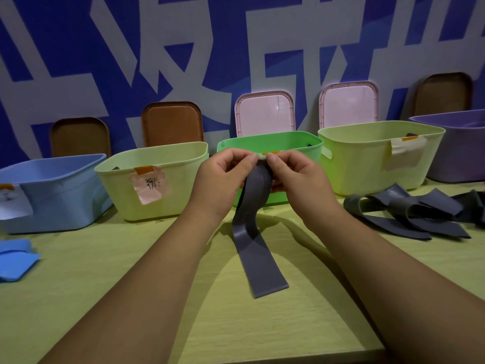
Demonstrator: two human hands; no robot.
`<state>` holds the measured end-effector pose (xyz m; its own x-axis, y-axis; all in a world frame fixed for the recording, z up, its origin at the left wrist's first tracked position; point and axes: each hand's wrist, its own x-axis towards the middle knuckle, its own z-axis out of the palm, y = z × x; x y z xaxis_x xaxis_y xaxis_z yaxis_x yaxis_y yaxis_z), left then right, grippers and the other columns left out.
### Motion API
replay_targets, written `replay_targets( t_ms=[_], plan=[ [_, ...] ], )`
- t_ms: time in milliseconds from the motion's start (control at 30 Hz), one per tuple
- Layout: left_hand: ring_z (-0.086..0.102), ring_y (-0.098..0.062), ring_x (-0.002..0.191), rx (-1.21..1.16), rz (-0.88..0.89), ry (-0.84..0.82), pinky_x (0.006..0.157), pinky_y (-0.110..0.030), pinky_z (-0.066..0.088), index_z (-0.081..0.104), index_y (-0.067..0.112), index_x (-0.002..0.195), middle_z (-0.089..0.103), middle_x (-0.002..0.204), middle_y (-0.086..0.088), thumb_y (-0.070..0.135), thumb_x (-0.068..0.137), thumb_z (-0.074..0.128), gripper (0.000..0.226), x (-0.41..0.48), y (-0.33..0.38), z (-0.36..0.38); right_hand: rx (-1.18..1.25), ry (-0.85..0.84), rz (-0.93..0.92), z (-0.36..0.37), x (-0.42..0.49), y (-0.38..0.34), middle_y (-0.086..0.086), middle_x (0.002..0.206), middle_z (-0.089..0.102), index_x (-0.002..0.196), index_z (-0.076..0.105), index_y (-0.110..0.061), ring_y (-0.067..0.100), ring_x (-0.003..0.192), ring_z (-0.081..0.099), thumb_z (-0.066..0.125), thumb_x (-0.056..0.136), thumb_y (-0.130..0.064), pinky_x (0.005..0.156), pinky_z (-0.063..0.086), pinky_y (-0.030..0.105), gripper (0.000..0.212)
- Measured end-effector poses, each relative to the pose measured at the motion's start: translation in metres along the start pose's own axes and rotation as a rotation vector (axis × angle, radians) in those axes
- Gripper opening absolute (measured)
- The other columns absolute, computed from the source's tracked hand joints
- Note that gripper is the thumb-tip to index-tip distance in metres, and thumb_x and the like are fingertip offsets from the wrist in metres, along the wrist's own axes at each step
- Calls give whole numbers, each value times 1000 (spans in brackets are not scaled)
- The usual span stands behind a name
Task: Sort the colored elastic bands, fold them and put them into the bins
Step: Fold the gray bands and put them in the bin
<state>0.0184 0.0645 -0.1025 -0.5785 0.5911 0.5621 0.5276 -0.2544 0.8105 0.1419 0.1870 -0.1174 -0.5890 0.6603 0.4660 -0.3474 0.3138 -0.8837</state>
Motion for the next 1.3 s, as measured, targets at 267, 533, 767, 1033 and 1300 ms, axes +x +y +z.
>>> replay_targets(
  t_ms=[267,533,767,1033,1300],
  plan=[
    [75,-18,105,-29,-34,32,99,-48,61,80,21,105,80,102,3,21,100,75,7,-10,7,9,39,27,16,-6,-17,-4,5,86,75,96,78,-19,20,82,70,69,106,-29,77,63,46,16],
    [73,-8,104,-95,-69,-36,84,-28,64,76,24,115,78,107,9,32,105,69,15,-24,81,24,151,-2,87,-26,-39,-60,7,103,78,112,73,-14,20,94,75,66,107,-24,80,64,37,13],
    [73,-10,95,20,-259,-373,72,-18,60,70,25,114,79,110,4,40,107,61,19,-69,124,52,71,155,2,-74,-59,-128,-3,110,78,117,71,-24,21,107,75,65,107,-32,83,67,41,15],
    [76,-26,74,-417,-420,-579,69,-34,65,64,0,121,78,89,-10,16,108,59,21,-106,138,112,-49,323,-79,-130,-68,-166,-5,104,77,107,72,-29,13,97,73,66,107,-32,71,65,32,7],
    [75,-27,86,-368,-492,-660,78,-40,61,69,7,112,77,93,-11,28,114,52,27,-108,85,180,-191,425,76,-189,-75,-116,-2,105,78,111,71,-26,19,104,74,64,107,-36,95,63,53,13]
  ],
)
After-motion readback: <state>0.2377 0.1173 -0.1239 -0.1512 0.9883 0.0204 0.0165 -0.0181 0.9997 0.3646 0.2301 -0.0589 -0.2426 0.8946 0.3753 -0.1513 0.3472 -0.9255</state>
